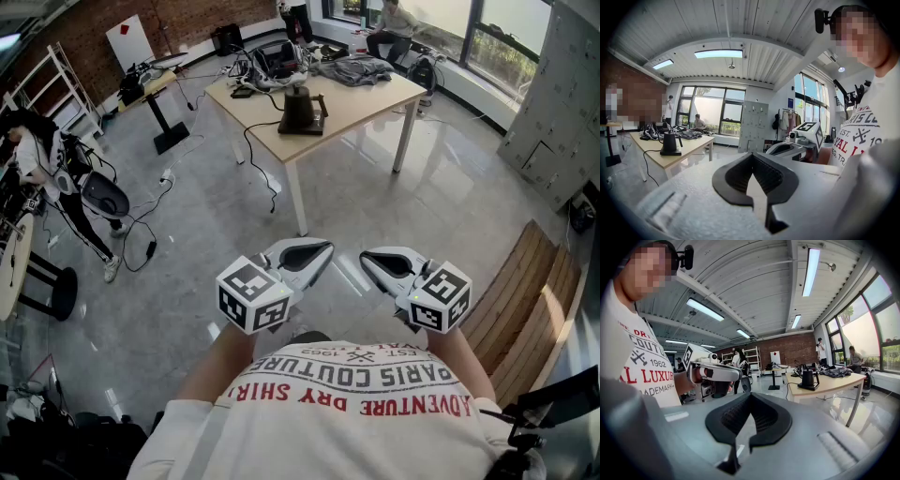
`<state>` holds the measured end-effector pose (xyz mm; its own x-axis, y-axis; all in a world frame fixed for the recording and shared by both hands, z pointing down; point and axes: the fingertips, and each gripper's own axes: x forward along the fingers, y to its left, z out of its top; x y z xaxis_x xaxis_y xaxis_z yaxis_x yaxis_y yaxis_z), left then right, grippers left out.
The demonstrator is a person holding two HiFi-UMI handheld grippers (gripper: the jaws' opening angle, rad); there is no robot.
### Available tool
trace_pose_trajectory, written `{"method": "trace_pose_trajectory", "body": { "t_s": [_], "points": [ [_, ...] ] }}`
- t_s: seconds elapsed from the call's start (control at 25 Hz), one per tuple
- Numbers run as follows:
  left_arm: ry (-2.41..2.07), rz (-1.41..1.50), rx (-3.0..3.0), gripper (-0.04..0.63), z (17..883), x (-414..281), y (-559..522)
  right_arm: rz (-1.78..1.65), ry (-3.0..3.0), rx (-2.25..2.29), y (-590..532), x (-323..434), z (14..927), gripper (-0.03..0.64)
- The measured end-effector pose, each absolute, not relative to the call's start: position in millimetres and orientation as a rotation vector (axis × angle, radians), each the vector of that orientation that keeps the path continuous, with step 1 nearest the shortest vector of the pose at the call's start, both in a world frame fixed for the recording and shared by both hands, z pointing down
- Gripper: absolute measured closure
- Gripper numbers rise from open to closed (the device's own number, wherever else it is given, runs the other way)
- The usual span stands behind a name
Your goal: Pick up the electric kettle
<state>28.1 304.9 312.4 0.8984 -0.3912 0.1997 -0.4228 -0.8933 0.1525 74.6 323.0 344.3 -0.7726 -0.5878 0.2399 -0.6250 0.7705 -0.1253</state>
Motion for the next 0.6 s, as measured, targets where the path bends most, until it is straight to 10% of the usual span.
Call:
{"method": "trace_pose_trajectory", "body": {
  "t_s": [0.6],
  "points": [
    [-0.595,0.228,2.862,0.594,311.1,31.2,298.1,0.322,-2.778,0.993,318.3,77.3,345.2,0.614]
  ]
}}
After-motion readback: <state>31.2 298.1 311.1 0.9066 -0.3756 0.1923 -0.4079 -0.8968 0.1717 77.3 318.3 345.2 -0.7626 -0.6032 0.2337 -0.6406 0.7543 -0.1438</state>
